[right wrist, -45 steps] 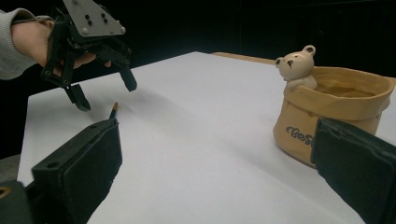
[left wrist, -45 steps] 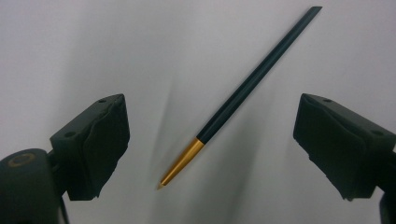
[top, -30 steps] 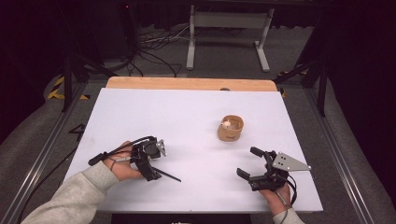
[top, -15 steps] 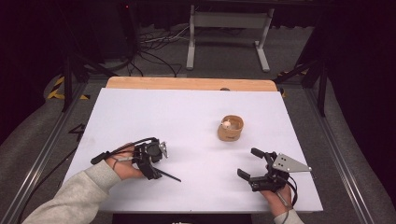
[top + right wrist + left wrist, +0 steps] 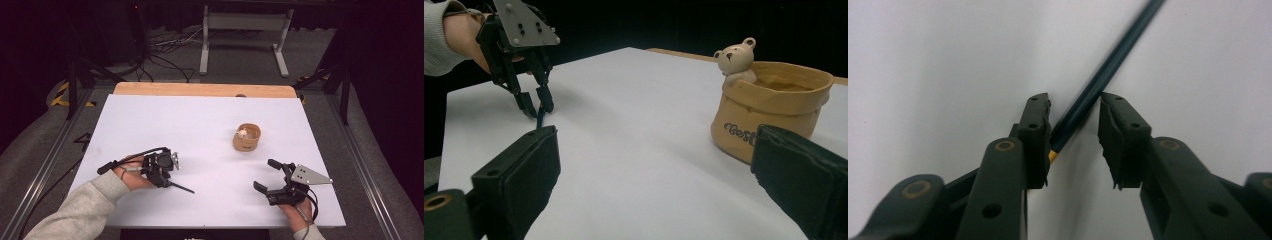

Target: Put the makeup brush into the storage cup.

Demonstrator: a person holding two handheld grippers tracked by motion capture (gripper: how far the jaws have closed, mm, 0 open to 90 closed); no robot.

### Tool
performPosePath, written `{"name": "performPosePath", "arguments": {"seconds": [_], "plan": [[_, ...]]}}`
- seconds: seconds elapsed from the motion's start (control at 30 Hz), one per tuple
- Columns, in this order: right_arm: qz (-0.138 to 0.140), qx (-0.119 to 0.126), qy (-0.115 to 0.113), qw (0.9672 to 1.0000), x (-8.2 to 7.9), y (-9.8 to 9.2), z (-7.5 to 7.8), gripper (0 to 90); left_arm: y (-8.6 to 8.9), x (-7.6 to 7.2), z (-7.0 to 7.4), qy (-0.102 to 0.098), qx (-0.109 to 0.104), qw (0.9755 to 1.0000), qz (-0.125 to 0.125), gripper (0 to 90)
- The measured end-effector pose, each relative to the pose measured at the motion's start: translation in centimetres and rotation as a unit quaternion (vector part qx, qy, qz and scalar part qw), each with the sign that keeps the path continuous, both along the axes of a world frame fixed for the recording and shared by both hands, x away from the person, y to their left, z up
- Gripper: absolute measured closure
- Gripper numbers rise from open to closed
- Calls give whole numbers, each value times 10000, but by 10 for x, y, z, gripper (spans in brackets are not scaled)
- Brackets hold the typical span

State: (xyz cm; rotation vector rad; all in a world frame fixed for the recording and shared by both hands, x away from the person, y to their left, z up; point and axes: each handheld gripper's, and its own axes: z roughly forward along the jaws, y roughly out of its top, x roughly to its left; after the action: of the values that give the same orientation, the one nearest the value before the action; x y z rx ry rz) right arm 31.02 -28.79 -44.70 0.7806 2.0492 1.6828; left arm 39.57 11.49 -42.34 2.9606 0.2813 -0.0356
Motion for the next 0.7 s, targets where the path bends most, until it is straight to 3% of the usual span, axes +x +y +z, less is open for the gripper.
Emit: {"name": "performPosePath", "arguments": {"seconds": [0.3, 0.7], "plan": [[31, -35, -9, 10000, 0, 1, 0, 73, 0, -1, 0, -91, 127, 9999, -63, 816], [41, -58, -4, 10000, 0, 1, 0, 73, -3, -4, 5, -169, 185, 9996, -140, 822]]}}
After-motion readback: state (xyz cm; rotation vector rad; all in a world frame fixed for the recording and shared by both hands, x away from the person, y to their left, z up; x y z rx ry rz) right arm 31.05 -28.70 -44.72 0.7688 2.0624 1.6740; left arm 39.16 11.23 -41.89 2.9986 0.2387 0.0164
